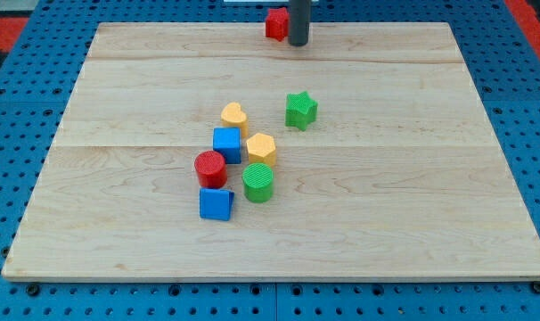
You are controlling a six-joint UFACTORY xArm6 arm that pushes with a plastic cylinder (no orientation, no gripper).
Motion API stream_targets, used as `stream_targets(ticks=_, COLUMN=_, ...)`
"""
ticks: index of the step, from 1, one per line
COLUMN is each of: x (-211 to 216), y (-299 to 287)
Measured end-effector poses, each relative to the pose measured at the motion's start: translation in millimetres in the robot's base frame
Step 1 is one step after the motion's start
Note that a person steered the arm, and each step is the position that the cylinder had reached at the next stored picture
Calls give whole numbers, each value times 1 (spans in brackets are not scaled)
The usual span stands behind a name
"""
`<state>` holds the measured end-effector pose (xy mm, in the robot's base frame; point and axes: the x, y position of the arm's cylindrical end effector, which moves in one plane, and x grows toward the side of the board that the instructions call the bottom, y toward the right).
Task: Point your arm above the yellow hexagon
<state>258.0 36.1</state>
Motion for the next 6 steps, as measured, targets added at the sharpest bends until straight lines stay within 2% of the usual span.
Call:
stream_targets(ticks=1, x=22, y=27)
stream_targets(ticks=2, x=77, y=123)
stream_targets(ticks=3, x=170, y=91)
stream_targets(ticks=4, x=167, y=-8)
stream_targets(ticks=5, x=132, y=-55)
stream_targets(ticks=6, x=135, y=-39)
